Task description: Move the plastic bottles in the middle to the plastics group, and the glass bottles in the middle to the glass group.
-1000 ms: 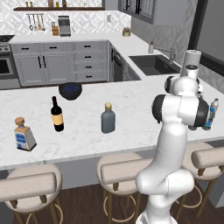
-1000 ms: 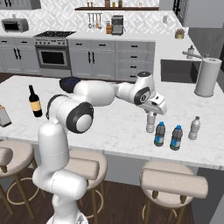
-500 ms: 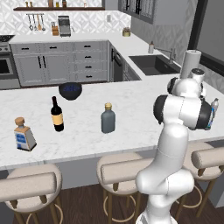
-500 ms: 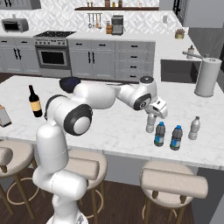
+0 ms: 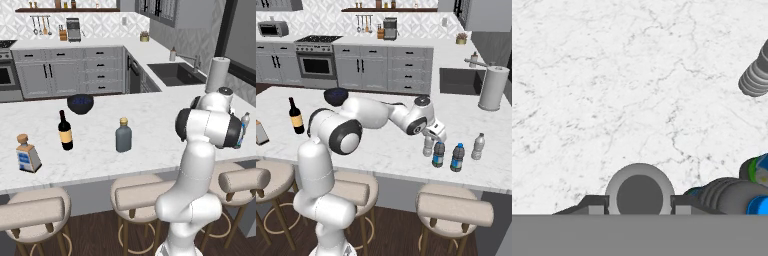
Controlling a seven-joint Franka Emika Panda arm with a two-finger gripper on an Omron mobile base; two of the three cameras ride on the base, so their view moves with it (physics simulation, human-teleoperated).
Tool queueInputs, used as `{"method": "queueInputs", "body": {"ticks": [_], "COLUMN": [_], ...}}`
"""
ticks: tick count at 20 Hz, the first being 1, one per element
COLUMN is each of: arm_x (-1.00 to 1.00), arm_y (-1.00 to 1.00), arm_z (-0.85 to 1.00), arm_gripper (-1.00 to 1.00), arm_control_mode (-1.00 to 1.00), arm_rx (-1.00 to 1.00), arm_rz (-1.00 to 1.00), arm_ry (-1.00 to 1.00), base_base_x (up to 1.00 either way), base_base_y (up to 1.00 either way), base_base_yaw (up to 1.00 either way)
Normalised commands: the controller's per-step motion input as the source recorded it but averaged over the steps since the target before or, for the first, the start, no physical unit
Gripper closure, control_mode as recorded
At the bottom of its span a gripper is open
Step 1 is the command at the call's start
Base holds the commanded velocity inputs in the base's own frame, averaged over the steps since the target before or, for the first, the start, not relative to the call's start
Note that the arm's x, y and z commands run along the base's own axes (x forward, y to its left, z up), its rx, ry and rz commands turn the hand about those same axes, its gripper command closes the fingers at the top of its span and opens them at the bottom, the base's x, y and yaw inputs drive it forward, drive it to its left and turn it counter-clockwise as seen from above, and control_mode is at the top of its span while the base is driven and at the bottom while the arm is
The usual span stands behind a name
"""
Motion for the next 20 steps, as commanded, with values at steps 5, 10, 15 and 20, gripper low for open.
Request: {"method": "queueInputs", "body": {"ticks": [5,10,15,20], "arm_x": [0.00,0.00,0.00,0.00], "arm_y": [0.00,0.00,0.00,0.00], "arm_z": [-0.01,-0.06,-0.12,-0.19], "arm_gripper": [1.00,1.00,1.00,1.00], "arm_control_mode": [-1.00,-1.00,-1.00,-1.00], "arm_rx": [-0.05,-0.03,0.00,0.00], "arm_rz": [-0.01,0.00,0.00,0.00], "arm_ry": [0.00,0.02,0.01,0.02], "base_base_x": [0.00,0.00,0.00,0.00], "base_base_y": [0.00,0.00,0.00,0.00], "base_base_yaw": [0.00,0.00,0.00,0.00]}}
